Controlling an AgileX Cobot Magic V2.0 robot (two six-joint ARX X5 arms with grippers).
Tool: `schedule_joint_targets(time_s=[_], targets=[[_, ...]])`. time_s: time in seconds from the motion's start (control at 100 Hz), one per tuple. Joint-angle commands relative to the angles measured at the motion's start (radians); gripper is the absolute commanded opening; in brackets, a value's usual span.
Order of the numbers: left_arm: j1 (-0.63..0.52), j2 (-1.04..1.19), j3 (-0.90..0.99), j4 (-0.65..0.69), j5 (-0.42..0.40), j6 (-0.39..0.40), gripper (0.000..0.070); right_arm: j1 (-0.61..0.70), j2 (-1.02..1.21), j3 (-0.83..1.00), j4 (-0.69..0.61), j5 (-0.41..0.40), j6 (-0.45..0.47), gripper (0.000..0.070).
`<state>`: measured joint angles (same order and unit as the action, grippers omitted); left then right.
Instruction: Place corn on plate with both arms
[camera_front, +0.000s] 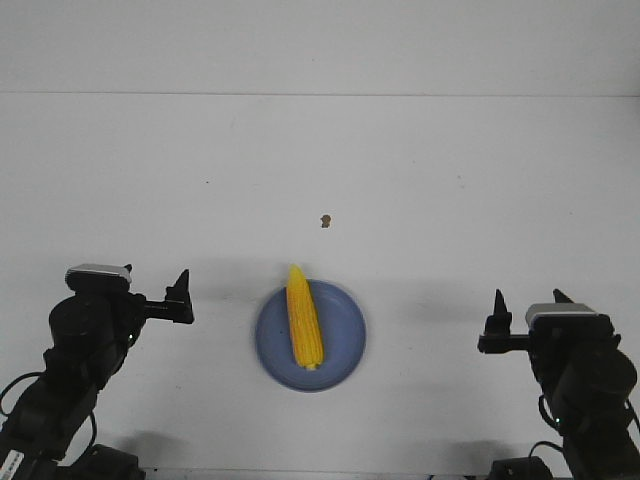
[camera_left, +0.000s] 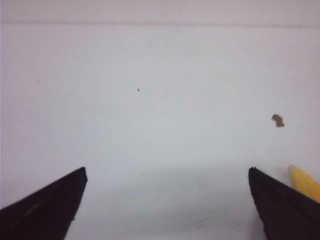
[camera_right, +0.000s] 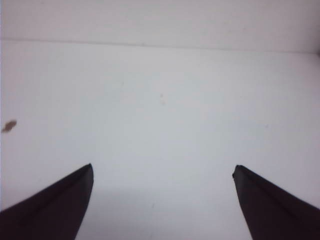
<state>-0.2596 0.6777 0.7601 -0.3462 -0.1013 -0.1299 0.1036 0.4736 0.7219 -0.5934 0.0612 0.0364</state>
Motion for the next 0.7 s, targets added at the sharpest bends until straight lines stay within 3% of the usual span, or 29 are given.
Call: schedule_joint_targets(time_s=[0.0, 0.05, 0.14, 0.21, 0.27, 0.34, 0.39, 0.41, 0.69], targets=[[-0.002, -0.041, -0.028, 0.011, -0.004, -0.016, 0.0522, 0.000, -0.050, -0.046, 0.009, -0.030, -0.002, 0.0573], [-0.002, -0.076, -0.054, 0.015, -0.004, -0.017, 0.0486, 0.000, -0.089, -0.082, 0.008, -0.054, 0.005, 0.0554], [-0.002, -0.150, -0.108, 0.014, -0.004, -0.018, 0.0486, 0.000, -0.141, -0.129, 0.010, -0.084, 0.018, 0.0506], [-0.002, -0.197, -0.142, 0.013, -0.004, -0.019, 0.0460, 0.000, -0.170, -0.133, 0.024, -0.088, 0.014, 0.0424], [-0.002, -0.227, -0.161, 0.006, -0.004, -0.020, 0.0347, 0.000, -0.185, -0.133, 0.041, -0.088, 0.011, 0.0296], [-0.002, -0.250, -0.174, -0.002, -0.004, -0.020, 0.0148, 0.000, -0.193, -0.133, 0.046, -0.084, 0.001, 0.0104], [-0.002, -0.257, -0.174, -0.008, -0.004, -0.020, 0.0022, 0.000, -0.193, -0.133, 0.046, -0.084, -0.010, 0.0004], [-0.002, -0.259, -0.174, -0.007, -0.004, -0.020, 0.0000, 0.000, -0.193, -0.133, 0.046, -0.084, -0.012, 0.0000], [-0.002, -0.262, -0.174, 0.006, -0.004, -0.021, 0.0011, 0.000, -0.193, -0.133, 0.046, -0.062, -0.010, 0.0000]])
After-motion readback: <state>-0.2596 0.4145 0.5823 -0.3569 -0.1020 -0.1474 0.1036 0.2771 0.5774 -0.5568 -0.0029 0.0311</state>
